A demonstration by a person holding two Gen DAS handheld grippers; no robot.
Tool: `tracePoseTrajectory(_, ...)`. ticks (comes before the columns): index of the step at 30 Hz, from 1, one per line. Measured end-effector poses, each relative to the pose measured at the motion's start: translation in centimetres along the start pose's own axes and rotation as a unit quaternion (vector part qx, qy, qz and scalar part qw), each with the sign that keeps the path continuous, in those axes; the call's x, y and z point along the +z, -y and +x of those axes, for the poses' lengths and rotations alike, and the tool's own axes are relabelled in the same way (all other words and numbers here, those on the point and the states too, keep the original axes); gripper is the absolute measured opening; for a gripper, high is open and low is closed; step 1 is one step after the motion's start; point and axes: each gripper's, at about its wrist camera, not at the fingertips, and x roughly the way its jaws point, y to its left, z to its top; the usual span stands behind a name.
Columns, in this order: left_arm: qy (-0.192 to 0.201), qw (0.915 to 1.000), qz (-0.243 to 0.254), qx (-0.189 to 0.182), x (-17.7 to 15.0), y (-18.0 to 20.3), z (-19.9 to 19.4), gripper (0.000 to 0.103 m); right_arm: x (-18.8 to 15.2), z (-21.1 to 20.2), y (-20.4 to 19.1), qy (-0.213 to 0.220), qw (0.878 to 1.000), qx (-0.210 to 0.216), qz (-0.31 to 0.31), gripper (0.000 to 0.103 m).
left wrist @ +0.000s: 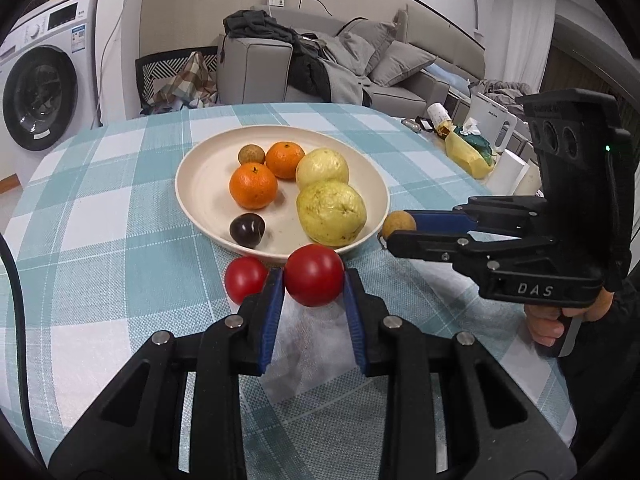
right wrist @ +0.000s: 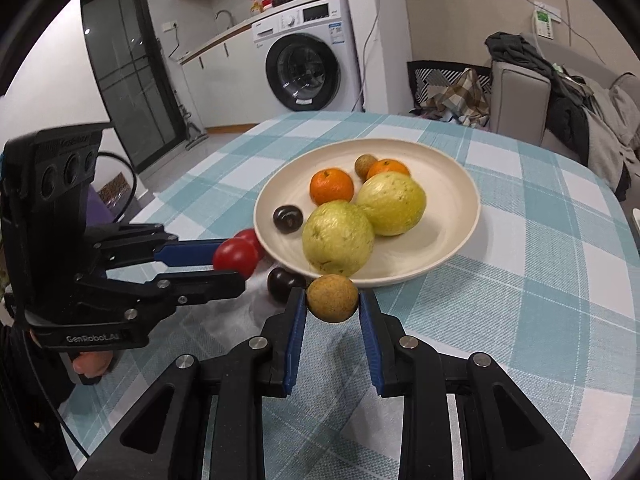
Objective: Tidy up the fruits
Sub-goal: 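Carry the tomato with the left tool while the right tool places the brown fruit on the plate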
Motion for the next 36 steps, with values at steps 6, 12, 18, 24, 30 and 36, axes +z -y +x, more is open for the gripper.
tracePoseTrajectory(6, 0.009, 0.9999, -0.006, 0.011, 0.2, -0.2, -0.4, 0.027, 0.4, -0.3, 0.7, 0.022, 0.999, -0.019, 0.022, 0.028)
tracePoseTrajectory(12, 0.023, 0.9992, -0.010, 0.031, 0.7, -0.5, -0.5, 0.027, 0.8, -0.4, 1.3, 0.035, 0.998, -0.035, 0.038, 0.028)
tracePoseTrajectory(18, 0.035, 0.9980, 0.001, 0.052, 1.6, -0.2, 0.1, 0.027, 0.9, -0.2, 1.7, 0.043, 0.997, -0.048, 0.049, 0.028)
tracePoseTrajectory(24, 0.034, 0.9978, 0.004, 0.057, 2.8, -0.2, 1.3, 0.027, 1.1, 0.0, 2.2, 0.046, 0.996, -0.054, 0.057, 0.028)
tracePoseTrajectory(30, 0.032, 0.9977, 0.000, 0.059, 3.6, -0.3, 2.4, 0.027, 1.1, 0.0, 2.4, 0.051, 0.995, -0.059, 0.064, 0.028)
tracePoseTrajectory(36, 0.033, 0.9974, -0.003, 0.063, 3.9, -0.3, 3.2, 0.027, 1.3, 0.0, 2.6, 0.060, 0.993, -0.065, 0.076, 0.028)
